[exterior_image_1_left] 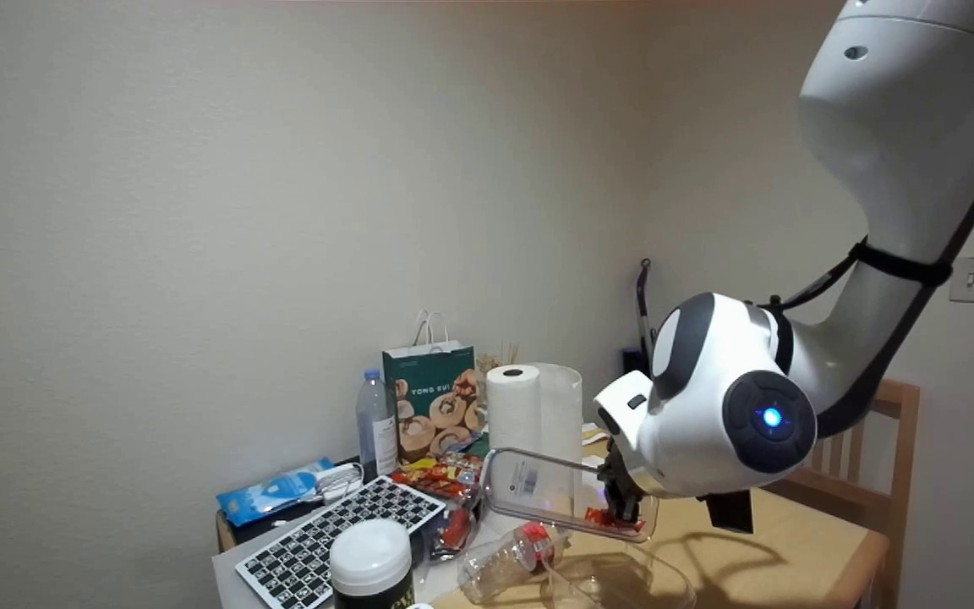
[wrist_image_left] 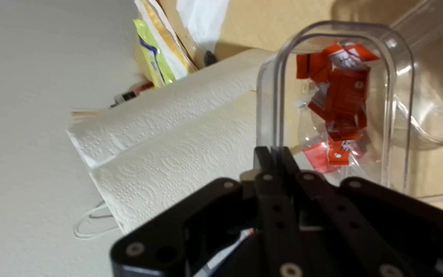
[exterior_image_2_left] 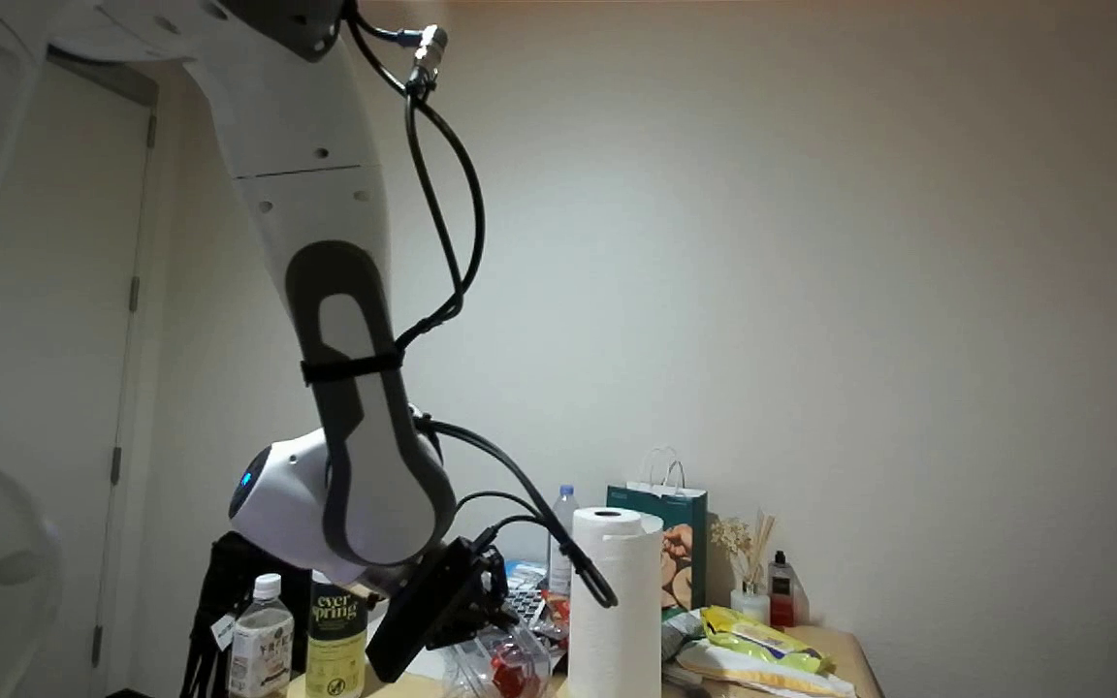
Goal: Pour the content from one plastic container to another
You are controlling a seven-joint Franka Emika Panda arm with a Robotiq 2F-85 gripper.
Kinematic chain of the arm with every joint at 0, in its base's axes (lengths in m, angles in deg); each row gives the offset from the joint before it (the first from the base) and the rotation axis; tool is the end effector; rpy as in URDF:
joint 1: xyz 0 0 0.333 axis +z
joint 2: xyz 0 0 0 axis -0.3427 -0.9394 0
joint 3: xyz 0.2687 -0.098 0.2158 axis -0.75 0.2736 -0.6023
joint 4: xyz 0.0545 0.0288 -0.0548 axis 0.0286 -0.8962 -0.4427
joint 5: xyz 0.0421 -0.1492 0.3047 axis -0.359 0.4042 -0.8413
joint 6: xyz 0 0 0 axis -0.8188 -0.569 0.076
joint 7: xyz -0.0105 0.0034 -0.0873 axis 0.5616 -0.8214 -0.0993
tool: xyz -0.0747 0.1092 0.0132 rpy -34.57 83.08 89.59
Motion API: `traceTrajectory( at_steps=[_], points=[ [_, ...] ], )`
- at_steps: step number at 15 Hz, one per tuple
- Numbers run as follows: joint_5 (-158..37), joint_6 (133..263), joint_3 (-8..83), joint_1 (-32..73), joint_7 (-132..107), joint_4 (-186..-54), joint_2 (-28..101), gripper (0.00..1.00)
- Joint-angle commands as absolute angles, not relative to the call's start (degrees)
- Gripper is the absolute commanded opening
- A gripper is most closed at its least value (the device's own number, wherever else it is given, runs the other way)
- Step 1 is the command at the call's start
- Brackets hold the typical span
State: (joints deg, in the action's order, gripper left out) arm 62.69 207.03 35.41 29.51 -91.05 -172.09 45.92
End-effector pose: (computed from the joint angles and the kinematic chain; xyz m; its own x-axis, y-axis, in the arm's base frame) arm 0.4329 0.0525 0.2881 0.5951 0.7508 0.2866 0.2977 -0.5372 0.7891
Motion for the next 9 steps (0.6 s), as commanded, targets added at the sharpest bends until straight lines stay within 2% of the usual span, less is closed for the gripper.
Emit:
traceTrajectory(
  at_steps=[1,2,6,9],
  points=[
    [51.5,198.0,30.0,28.8,-88.8,-175.0,47.3,0.06],
    [50.0,202.2,29.4,27.9,-88.7,-174.5,47.5,0.06],
    [51.2,200.9,28.3,27.7,-90.7,-173.8,46.0,0.06],
    [45.1,189.4,26.5,29.9,-87.5,-173.3,44.0,0.06]
  ],
)
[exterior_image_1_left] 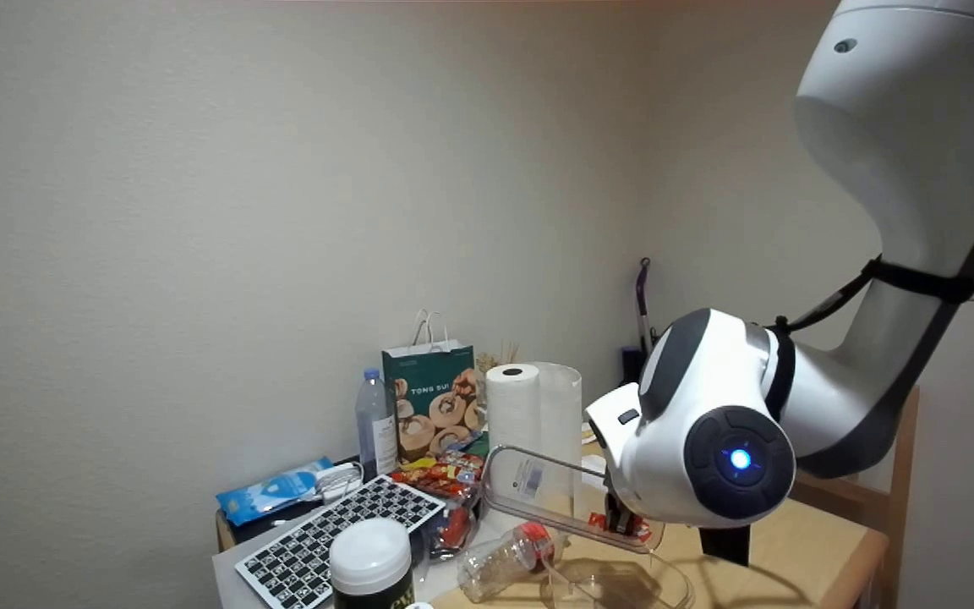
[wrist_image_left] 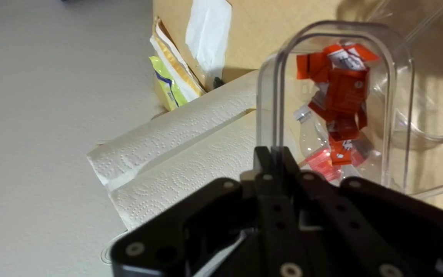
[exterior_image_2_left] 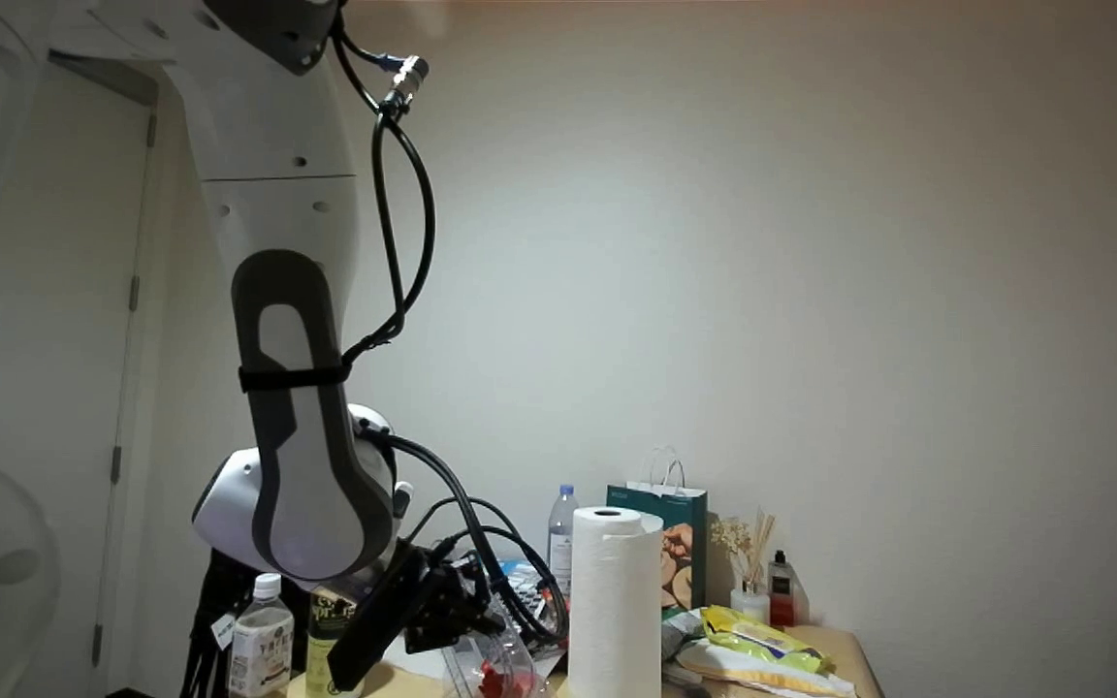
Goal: Pour the content from one plastic container to another
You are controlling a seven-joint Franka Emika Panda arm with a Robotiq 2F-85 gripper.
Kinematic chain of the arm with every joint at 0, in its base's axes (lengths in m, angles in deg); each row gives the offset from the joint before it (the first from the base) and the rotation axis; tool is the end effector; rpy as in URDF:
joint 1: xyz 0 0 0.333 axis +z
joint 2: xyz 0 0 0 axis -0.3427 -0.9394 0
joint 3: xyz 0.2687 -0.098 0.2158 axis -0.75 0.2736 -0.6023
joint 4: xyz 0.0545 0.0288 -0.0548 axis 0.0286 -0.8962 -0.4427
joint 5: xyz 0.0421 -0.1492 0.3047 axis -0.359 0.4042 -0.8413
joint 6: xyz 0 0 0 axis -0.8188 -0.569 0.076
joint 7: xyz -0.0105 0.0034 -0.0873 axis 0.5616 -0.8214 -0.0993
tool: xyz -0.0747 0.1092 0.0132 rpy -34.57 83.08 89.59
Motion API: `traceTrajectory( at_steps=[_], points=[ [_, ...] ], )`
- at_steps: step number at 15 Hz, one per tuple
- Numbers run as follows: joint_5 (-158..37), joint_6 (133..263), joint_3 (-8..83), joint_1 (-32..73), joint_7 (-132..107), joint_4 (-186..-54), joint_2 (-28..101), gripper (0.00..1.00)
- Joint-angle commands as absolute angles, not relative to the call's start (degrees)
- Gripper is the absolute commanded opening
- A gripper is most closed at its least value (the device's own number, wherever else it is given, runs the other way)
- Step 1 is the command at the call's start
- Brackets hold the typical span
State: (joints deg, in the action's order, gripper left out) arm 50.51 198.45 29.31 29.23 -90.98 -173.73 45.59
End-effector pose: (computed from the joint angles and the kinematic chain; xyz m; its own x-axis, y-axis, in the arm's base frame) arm 0.4251 0.0732 0.2830 0.6870 0.6557 0.3133 0.1847 -0.5744 0.7974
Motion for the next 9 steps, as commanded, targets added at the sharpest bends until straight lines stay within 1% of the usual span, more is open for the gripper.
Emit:
traceTrajectory(
  at_steps=[1,4,5,6,9],
  points=[
    [42.9,184.8,25.5,30.6,-86.4,-172.8,42.7,0.06],
    [36.8,174.9,22.8,32.4,-81.8,-171.0,39.9,0.06],
    [35.7,176.3,22.2,32.1,-80.1,-170.4,39.7,0.06],
    [38.5,177.9,22.4,31.2,-84.3,-171.8,40.5,0.06],
    [38.2,177.8,21.9,31.3,-84.0,-171.1,39.6,0.06]
  ],
)
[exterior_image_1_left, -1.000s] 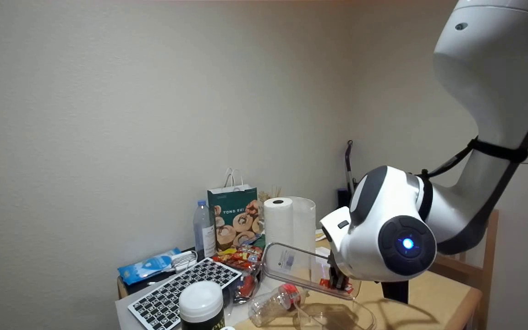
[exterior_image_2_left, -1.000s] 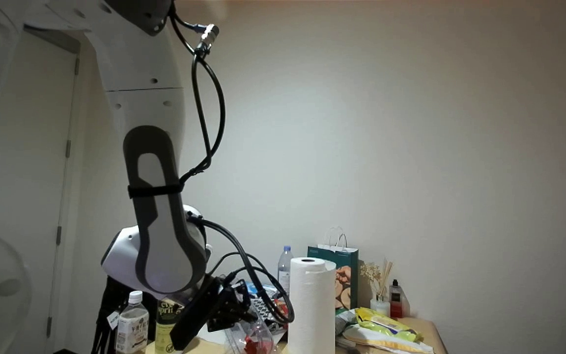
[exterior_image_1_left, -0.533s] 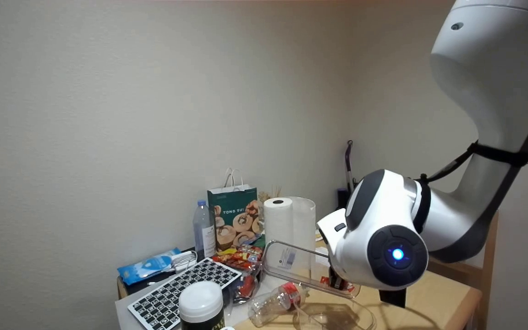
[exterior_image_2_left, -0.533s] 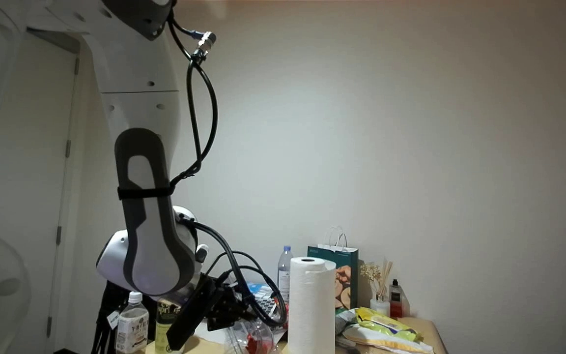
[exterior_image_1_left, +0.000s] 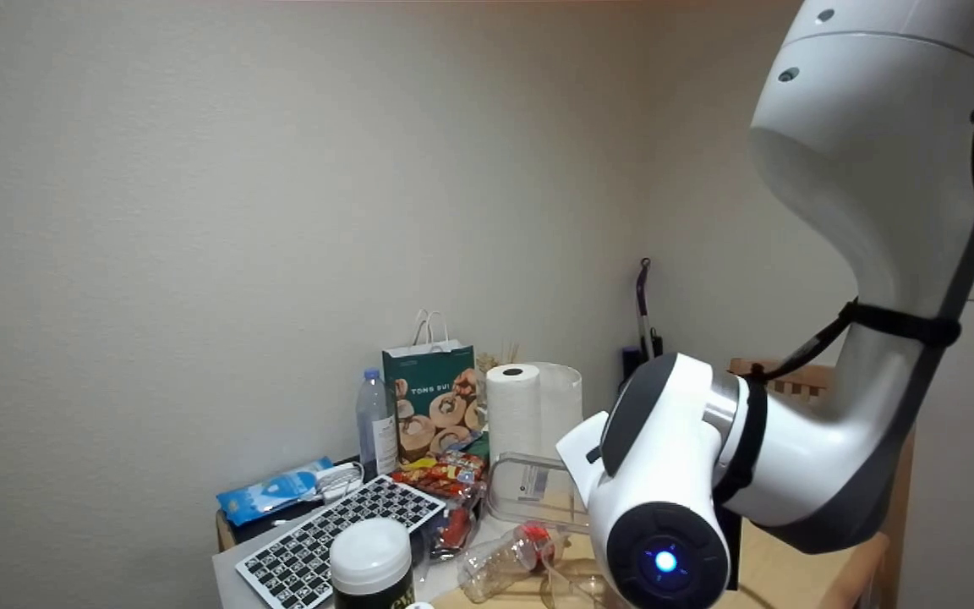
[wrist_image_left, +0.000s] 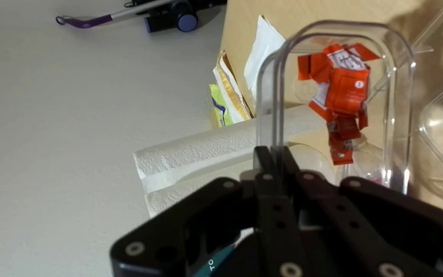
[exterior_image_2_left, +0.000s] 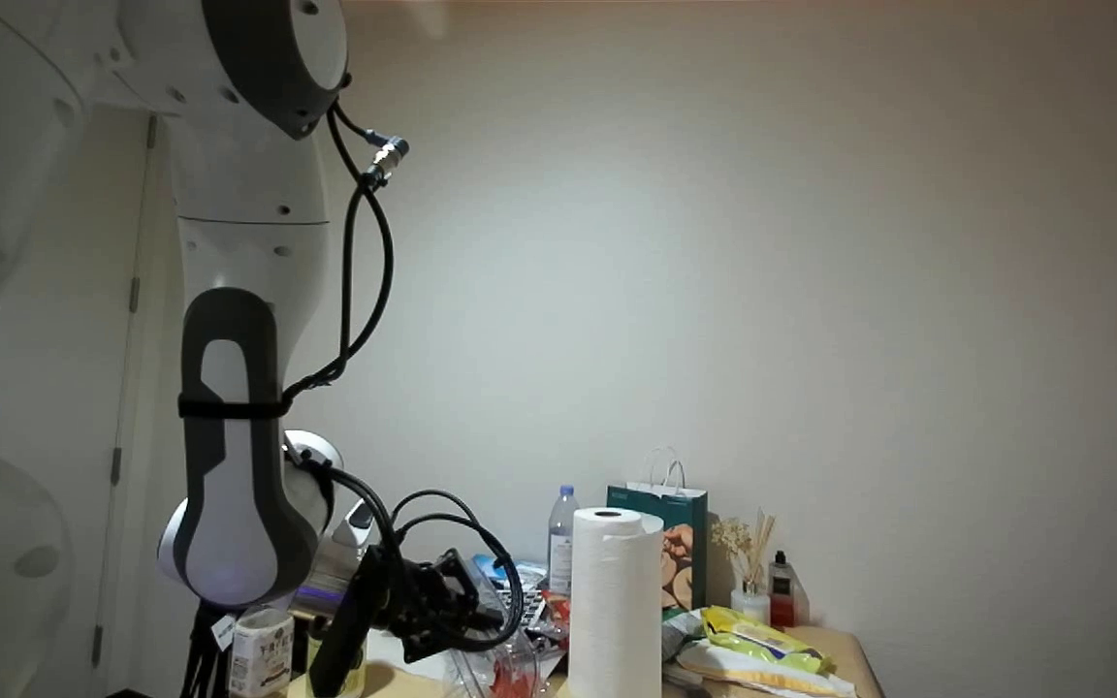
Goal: Pour the content from one plastic container to another
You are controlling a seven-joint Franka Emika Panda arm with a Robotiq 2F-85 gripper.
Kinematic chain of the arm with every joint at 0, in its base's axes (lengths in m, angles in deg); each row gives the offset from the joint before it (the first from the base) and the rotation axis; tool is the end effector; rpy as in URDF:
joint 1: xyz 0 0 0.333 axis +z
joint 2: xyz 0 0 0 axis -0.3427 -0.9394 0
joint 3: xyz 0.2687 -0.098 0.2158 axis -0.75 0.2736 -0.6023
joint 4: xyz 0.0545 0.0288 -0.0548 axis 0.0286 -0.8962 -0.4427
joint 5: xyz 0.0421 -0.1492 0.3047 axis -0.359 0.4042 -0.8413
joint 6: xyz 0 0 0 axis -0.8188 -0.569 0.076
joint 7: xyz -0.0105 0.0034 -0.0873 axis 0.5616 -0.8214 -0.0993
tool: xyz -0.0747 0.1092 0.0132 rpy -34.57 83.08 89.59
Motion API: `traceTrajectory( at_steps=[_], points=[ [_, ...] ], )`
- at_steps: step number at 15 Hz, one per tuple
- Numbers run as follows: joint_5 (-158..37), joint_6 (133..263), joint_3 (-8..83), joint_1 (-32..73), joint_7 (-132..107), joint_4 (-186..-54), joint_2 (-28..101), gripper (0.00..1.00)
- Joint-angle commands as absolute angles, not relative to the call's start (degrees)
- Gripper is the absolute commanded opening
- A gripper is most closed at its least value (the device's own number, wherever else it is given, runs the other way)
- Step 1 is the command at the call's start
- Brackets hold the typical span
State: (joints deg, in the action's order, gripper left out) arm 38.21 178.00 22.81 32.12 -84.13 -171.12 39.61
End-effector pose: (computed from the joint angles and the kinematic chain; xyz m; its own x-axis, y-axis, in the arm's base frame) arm 0.4345 0.0951 0.2697 0.7609 0.6243 0.1765 0.0998 -0.3815 0.9190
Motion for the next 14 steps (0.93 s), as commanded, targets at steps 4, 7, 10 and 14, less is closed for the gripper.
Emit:
traceTrajectory(
  at_steps=[4,7,10,14],
  points=[
    [38.1,166.4,21.0,34.0,-83.3,-170.7,37.4,0.05],
    [37.8,157.2,19.6,35.8,-84.1,-170.0,34.8,0.05],
    [37.1,154.6,18.1,36.4,-83.5,-168.6,32.7,0.05],
    [37.6,153.5,16.3,37.0,-83.8,-166.9,31.1,0.05]
  ],
)
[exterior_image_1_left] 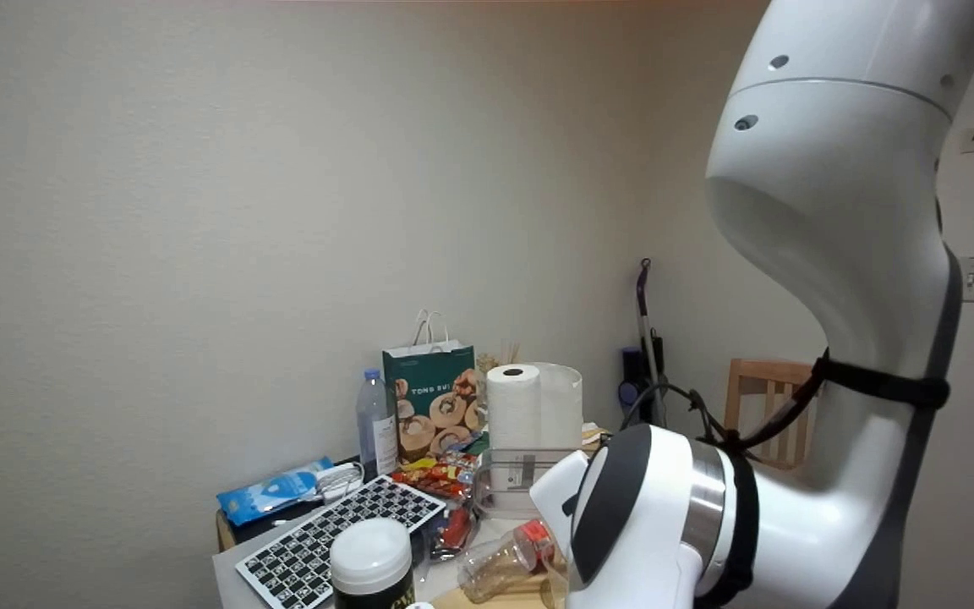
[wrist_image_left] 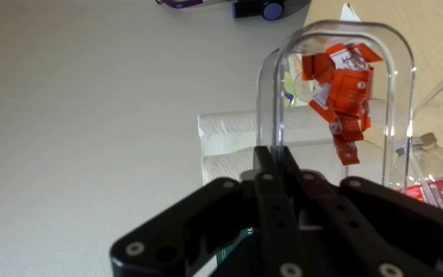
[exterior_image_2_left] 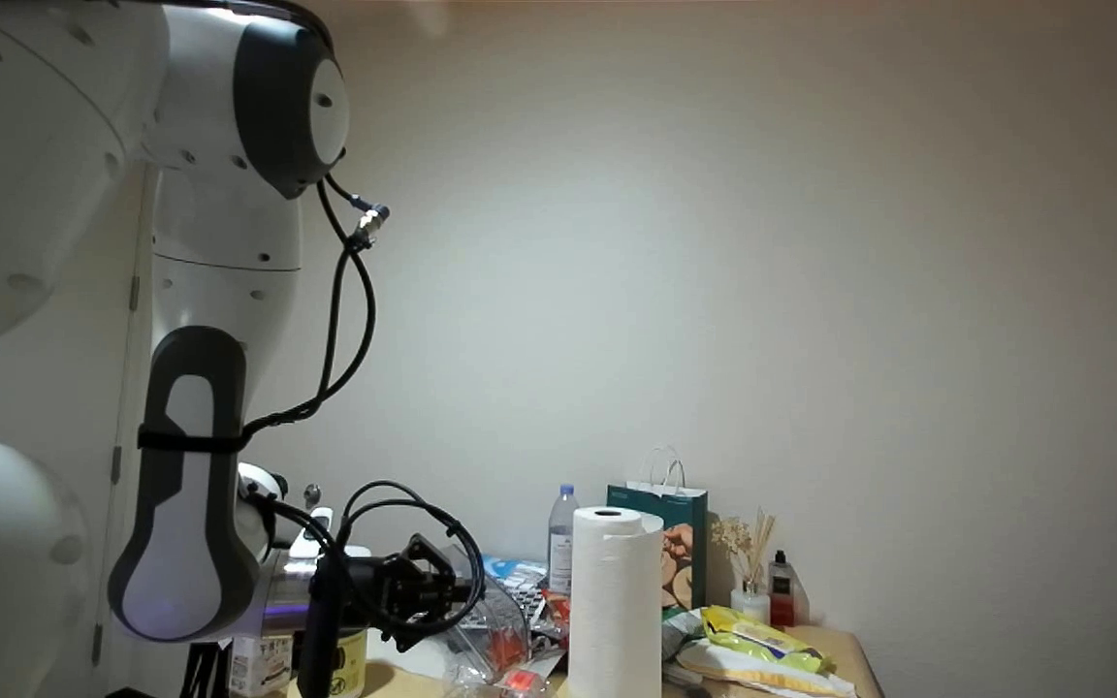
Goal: Pour the content from one plastic container to another
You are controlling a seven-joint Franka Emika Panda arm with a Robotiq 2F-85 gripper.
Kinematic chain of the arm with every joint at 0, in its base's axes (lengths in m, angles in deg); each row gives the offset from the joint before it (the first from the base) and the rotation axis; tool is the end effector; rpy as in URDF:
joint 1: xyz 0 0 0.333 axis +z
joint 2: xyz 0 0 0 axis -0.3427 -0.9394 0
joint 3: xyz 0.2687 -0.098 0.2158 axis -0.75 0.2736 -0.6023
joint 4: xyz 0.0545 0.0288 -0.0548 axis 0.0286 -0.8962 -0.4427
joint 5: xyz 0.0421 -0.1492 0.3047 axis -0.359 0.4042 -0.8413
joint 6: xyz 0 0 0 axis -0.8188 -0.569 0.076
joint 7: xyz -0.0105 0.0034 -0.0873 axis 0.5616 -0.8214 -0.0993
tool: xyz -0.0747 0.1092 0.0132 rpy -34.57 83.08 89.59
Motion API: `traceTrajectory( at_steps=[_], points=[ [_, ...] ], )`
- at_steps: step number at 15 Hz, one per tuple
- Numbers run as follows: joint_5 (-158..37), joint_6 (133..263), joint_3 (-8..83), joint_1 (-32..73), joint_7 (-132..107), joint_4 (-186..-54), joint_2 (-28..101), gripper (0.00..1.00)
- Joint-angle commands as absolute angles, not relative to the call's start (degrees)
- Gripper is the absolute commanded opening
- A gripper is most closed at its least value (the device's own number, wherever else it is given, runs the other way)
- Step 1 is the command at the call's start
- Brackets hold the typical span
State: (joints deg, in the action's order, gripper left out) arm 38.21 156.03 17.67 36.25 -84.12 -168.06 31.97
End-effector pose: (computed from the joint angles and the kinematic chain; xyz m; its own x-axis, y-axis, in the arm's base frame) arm 0.4414 0.1275 0.2617 0.7352 0.6703 0.1009 -0.0214 -0.1259 0.9918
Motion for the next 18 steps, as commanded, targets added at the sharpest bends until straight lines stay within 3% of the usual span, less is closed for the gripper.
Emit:
traceTrajectory(
  at_steps=[1,12,18],
  points=[
    [37.8,153.7,16.0,37.0,-84.3,-166.6,30.8,0.05],
    [38.4,155.4,15.4,36.8,-86.0,-165.3,30.0,0.06],
    [49.1,153.7,15.9,37.3,-86.0,-168.2,31.0,0.05]
  ],
)
